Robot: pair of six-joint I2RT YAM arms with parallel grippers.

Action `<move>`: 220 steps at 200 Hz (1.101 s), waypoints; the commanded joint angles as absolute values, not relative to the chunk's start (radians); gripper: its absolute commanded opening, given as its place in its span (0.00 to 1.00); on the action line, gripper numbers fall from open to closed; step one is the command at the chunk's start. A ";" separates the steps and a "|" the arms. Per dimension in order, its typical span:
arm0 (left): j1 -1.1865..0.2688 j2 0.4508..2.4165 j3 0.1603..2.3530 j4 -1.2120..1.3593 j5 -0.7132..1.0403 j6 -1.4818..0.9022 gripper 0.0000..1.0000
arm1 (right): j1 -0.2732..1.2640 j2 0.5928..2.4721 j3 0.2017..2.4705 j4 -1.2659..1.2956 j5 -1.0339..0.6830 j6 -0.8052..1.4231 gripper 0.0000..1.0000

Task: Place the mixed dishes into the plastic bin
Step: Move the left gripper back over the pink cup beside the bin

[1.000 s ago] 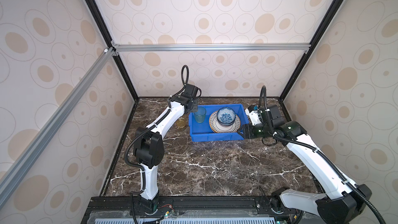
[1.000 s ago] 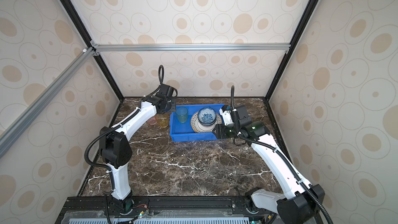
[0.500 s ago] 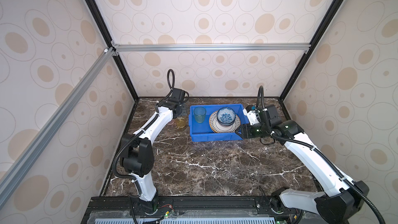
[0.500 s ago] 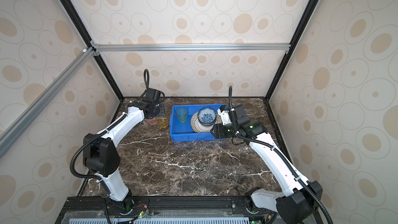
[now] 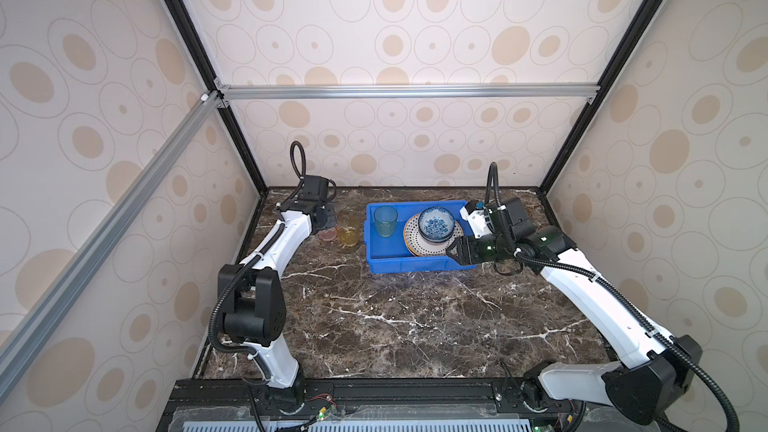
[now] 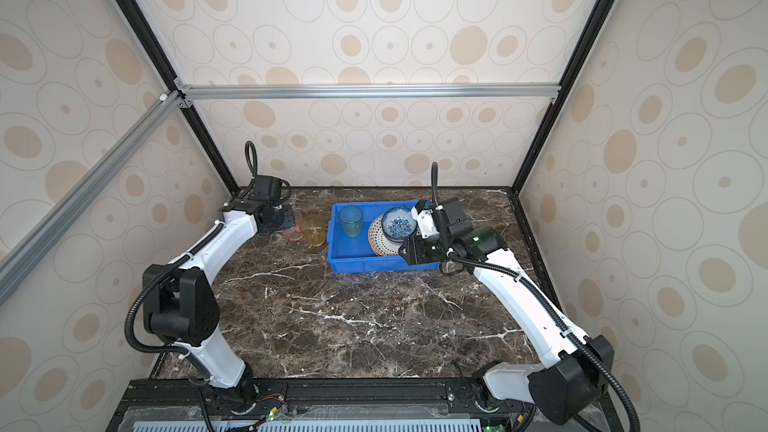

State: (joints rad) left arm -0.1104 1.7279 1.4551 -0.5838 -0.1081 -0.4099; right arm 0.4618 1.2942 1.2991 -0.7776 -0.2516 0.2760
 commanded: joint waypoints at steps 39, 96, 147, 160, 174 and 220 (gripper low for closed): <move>-0.045 1.742 1.457 -0.566 -0.081 -0.360 0.23 | 0.482 1.321 1.345 -0.782 -0.226 0.291 0.62; -0.026 1.804 1.470 -0.561 -0.081 -0.347 0.23 | 0.492 1.351 1.364 -0.785 -0.215 0.293 0.62; -0.014 1.849 1.495 -0.548 -0.074 -0.341 0.23 | 0.498 1.382 1.386 -0.784 -0.209 0.292 0.62; -0.012 1.859 1.507 -0.546 -0.072 -0.341 0.23 | 0.499 1.389 1.390 -0.782 -0.207 0.292 0.62; -0.010 1.872 1.516 -0.545 -0.071 -0.342 0.23 | 0.500 1.398 1.394 -0.779 -0.207 0.293 0.62; -0.003 1.905 1.541 -0.538 -0.055 -0.344 0.22 | 0.506 1.421 1.412 -0.781 -0.205 0.291 0.62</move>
State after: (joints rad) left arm -0.0132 1.8889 1.4933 -0.5507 -0.0658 -0.3618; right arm 0.4931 1.4101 1.3788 -0.7757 -0.2115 0.2905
